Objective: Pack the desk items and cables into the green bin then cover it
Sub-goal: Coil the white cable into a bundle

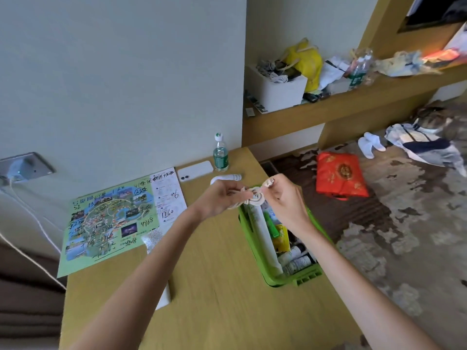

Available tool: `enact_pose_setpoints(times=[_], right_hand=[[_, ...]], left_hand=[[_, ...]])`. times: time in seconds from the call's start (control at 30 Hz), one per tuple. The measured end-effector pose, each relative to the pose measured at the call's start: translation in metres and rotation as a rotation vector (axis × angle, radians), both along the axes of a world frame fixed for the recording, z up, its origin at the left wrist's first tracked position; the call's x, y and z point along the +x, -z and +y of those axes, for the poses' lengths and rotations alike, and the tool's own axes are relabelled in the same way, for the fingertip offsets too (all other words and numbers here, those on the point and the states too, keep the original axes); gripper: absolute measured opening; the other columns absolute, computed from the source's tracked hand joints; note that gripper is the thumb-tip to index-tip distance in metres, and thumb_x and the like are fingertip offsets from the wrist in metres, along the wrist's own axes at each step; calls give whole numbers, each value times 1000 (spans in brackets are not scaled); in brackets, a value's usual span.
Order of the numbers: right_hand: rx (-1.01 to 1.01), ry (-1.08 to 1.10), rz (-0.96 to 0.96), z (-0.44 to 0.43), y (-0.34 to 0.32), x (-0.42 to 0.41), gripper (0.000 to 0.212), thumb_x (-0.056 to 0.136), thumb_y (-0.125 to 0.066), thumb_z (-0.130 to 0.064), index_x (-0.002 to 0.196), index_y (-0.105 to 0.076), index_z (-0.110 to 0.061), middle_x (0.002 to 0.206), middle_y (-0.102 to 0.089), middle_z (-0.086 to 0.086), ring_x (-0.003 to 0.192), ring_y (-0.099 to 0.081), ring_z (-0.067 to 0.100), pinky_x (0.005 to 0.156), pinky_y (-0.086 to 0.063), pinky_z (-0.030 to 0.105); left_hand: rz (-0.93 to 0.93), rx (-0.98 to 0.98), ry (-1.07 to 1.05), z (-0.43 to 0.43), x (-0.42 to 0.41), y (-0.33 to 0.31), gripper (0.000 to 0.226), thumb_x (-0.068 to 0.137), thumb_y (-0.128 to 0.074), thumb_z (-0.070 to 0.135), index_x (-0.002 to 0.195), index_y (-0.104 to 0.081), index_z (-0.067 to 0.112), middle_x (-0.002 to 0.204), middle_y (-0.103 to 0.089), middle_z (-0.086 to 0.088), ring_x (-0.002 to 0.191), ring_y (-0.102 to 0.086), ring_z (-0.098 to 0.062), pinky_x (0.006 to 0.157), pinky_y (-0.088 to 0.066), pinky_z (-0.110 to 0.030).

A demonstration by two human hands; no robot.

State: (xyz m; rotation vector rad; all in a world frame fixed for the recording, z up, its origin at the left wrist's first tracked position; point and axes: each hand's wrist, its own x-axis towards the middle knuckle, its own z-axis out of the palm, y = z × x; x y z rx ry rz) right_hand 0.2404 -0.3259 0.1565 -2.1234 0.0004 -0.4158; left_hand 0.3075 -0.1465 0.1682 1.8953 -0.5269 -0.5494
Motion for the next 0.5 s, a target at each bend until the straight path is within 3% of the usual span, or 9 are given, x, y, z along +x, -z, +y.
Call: enact_pose_setpoints(times=[0.07,0.13,0.2,0.3,0.37,0.5], right_hand=[[30,41,44,-23,10,-3,10,90,-64,-7,82,-59,-8,72,-61,-7,70,-60,-5,62,-42,8],[100,68,116,-42,21,-3,7,90,-65,-7,85,-62,-3,78,-67,4,77,-65,5,70,-52,22],[182,95,192,-56,29,0,7,90,-63,-5,89,-63,3,86,-69,16,85,-69,25,78,-57,42],[242,59,305,-78,35,4,8,90,-62,-2,90,-63,6,89,-70,21,88,-70,35,81,-57,50],[169,-57,383,-93,36,5,3,88,-66,-4,87,-66,-1,87,-72,15,87,-71,30,82,-58,47],[-161,-176,471,-114,40,-4,4,81,-71,-16,81,-67,-18,81,-71,-4,79,-68,7,77,-56,40]], left_hand=[[-74,66,37,-20,1,13,26,91,-65,22,103,-68,-1,79,-61,-1,66,-52,-7,62,-41,-22],[-131,104,54,-38,2,25,28,90,-66,24,107,-69,2,93,-68,-4,77,-60,-12,67,-45,-24],[-198,140,62,-53,3,36,31,89,-67,28,110,-69,4,98,-71,-7,84,-64,-17,71,-48,-24],[-261,206,77,-71,8,49,33,86,-69,32,110,-68,9,99,-72,-4,88,-67,-18,78,-53,-32],[-306,266,137,-78,7,57,32,84,-71,34,109,-67,15,100,-71,2,88,-66,-13,79,-53,-34],[-401,374,232,-87,-12,78,36,79,-73,46,105,-61,24,97,-68,8,84,-62,-10,70,-48,-30]])
